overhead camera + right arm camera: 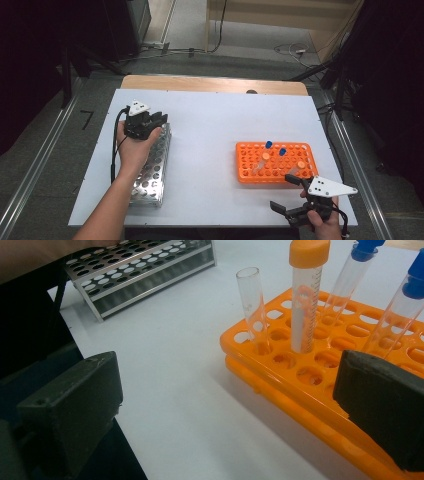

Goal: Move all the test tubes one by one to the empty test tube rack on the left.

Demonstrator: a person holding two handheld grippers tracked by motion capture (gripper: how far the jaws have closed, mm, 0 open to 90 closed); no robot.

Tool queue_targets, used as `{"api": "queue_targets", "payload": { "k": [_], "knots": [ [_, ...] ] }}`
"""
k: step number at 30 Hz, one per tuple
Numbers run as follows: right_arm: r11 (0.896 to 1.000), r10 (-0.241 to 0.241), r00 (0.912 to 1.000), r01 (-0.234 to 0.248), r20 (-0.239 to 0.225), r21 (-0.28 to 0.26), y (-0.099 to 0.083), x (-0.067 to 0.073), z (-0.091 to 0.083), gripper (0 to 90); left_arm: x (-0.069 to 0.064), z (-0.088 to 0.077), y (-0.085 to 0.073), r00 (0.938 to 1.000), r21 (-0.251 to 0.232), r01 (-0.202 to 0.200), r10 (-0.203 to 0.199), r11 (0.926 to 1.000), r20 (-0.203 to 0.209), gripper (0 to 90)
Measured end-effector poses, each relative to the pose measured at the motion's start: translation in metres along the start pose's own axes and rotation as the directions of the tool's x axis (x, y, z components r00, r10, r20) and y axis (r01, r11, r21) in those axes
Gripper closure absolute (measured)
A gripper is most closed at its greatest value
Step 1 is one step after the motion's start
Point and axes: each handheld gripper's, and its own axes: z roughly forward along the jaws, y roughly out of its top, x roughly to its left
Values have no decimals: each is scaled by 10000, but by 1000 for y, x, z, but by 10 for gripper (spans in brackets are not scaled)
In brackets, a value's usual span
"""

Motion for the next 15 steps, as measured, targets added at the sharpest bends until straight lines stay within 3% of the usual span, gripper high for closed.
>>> {"api": "queue_targets", "payload": {
  "k": [6, 11, 15],
  "knots": [
    [10000, 15, 10000, -15, 59, 0, 1, 0, 3, 1, -1, -8, 3, 9996, -299, 268, -267, 9992, 30, 357],
    [9999, 117, 9999, -117, -9, -14, 2, 0, 7, 20, -5, -19, 2, 9974, -586, 487, -455, 9971, 552, 144],
    [9997, 223, 9997, -223, 18, -58, 5, 0, 10, 43, -13, -30, 0, 9943, -793, 451, -370, 9958, 998, 41]
  ]
}}
